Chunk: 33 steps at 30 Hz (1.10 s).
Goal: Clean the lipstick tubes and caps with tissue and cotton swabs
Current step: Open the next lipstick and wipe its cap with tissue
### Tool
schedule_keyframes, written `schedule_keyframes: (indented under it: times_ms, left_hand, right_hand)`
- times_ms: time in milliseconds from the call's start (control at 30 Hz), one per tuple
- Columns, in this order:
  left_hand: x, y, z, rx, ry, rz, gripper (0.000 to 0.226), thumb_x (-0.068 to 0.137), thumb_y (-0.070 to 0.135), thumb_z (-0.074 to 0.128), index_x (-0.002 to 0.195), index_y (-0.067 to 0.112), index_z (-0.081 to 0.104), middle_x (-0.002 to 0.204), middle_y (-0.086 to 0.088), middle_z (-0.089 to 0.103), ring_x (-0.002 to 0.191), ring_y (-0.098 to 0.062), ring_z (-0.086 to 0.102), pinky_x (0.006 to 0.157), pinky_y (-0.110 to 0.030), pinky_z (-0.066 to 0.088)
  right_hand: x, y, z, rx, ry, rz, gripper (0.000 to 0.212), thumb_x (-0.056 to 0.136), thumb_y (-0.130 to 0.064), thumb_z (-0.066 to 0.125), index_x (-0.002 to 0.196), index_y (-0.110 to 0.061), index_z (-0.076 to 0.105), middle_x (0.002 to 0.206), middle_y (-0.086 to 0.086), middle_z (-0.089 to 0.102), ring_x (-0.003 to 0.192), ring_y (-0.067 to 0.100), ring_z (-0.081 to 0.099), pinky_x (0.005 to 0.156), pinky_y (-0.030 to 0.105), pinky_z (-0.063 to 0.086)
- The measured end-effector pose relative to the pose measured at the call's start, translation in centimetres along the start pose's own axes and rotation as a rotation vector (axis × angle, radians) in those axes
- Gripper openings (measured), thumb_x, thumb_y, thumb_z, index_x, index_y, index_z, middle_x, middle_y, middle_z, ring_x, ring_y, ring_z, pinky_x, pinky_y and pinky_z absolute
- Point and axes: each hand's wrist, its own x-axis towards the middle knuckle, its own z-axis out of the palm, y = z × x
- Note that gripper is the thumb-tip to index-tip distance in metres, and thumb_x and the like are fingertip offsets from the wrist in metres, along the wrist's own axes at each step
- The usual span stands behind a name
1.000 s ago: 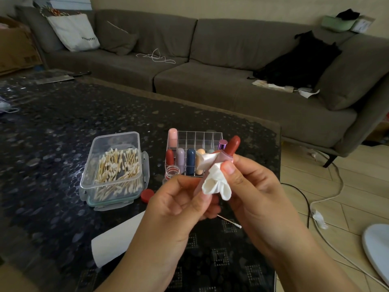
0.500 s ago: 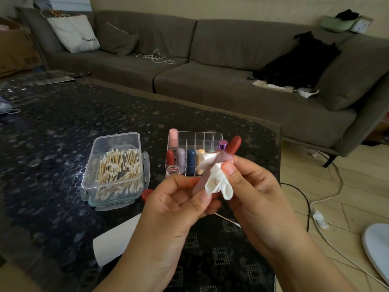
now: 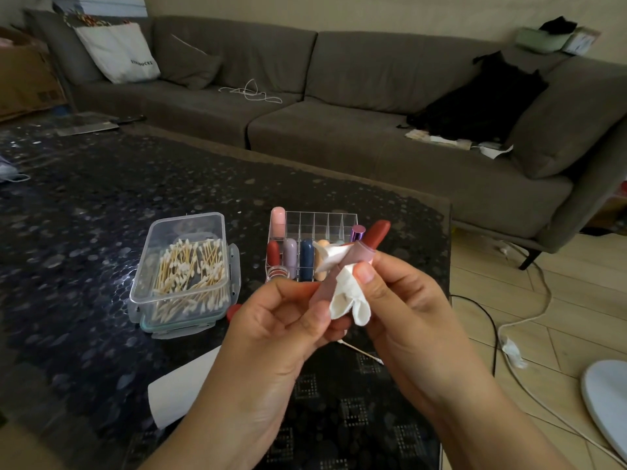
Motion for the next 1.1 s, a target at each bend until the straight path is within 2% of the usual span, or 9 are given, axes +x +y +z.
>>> schedule_keyframes:
  times_ms: [100,200,367,533,633,733,900,1000,1100]
  left_hand:
    - [-0.1,0.3,0.3,-0.085,-0.077,-0.106,0.009,0.074,0.017,0.068,0.077,0.01,0.072,0.078,-0.02,0.068,0.063,-0.02,0.065,0.057,-0.025,0.054]
    - [-0.1,0.3,0.2,-0.097,-0.091,-0.223,0.037,0.09,0.026,0.051,0.066,0.01,0.073,0.062,-0.014,0.059,0.051,-0.016,0.056,0.048,-0.024,0.049]
    - [0.0,0.4,0.1,-0.086,-0.024,-0.123,0.02,0.074,0.004,0.057,0.065,0.011,0.073,0.062,-0.01,0.063,0.05,-0.012,0.056,0.049,-0.019,0.05]
    - [0.0,0.4,-0.1,-0.04,0.037,-0.025,0.019,0.065,0.003,0.063,0.062,0.018,0.073,0.076,-0.009,0.072,0.065,-0.012,0.068,0.055,-0.019,0.053]
    - [-0.2,0.5,0.0,-0.097,-0.01,-0.096,0.014,0.074,0.007,0.058,0.073,0.009,0.071,0.073,-0.01,0.07,0.061,-0.015,0.066,0.052,-0.022,0.053]
    - [-0.3,0.6,-0.1,-0.079,-0.089,-0.208,0.035,0.086,0.026,0.048,0.069,0.01,0.074,0.061,-0.009,0.061,0.051,-0.014,0.056,0.048,-0.023,0.049]
    - [0.0,1.0,-0.4,-0.037,-0.048,-0.1,0.012,0.068,0.014,0.063,0.068,0.014,0.076,0.072,-0.007,0.069,0.059,-0.012,0.06,0.051,-0.02,0.051]
    - [-0.1,0.8,-0.3,0.037,0.001,-0.01,0.022,0.062,0.001,0.065,0.065,0.021,0.074,0.078,-0.006,0.073,0.072,-0.013,0.07,0.059,-0.019,0.054]
    - [-0.2,0.8,-0.5,-0.023,-0.024,-0.053,0.018,0.069,0.001,0.071,0.065,0.018,0.074,0.076,-0.01,0.072,0.067,-0.016,0.069,0.057,-0.021,0.054]
  right_hand:
    - [0.0,-0.1,-0.1,-0.007,0.014,-0.025,0.029,0.086,-0.032,0.055,0.097,-0.01,0.072,0.09,0.013,0.07,0.081,0.024,0.065,0.073,0.036,0.052]
    - [0.0,0.1,-0.1,-0.016,0.009,-0.031,0.027,0.089,-0.03,0.053,0.094,-0.01,0.07,0.08,0.018,0.065,0.063,0.028,0.053,0.058,0.055,0.042]
    - [0.1,0.6,-0.1,-0.025,-0.015,-0.021,0.026,0.089,-0.029,0.054,0.096,-0.009,0.069,0.083,0.006,0.069,0.073,0.015,0.064,0.07,0.033,0.05]
    - [0.1,0.8,0.0,-0.137,-0.006,-0.02,0.026,0.088,-0.035,0.056,0.101,-0.018,0.071,0.099,0.012,0.07,0.094,0.028,0.066,0.087,0.044,0.053]
    - [0.1,0.6,0.1,-0.09,0.0,-0.046,0.023,0.09,-0.031,0.056,0.098,-0.015,0.071,0.093,0.012,0.069,0.084,0.025,0.066,0.076,0.037,0.054]
    - [0.2,0.7,0.2,-0.031,-0.019,-0.043,0.025,0.09,-0.027,0.054,0.095,-0.006,0.067,0.079,0.014,0.064,0.066,0.018,0.06,0.064,0.034,0.048]
    - [0.1,0.9,-0.2,-0.082,-0.03,-0.039,0.023,0.089,-0.03,0.054,0.098,-0.015,0.07,0.091,0.007,0.07,0.085,0.02,0.066,0.078,0.036,0.05]
    - [0.0,1.0,-0.1,-0.116,-0.026,-0.026,0.028,0.088,-0.036,0.056,0.101,-0.015,0.07,0.101,0.01,0.071,0.098,0.028,0.066,0.09,0.046,0.051]
    - [0.1,1.0,0.0,-0.07,-0.026,-0.02,0.027,0.091,-0.032,0.055,0.099,-0.011,0.07,0.098,0.011,0.071,0.091,0.024,0.067,0.083,0.039,0.054]
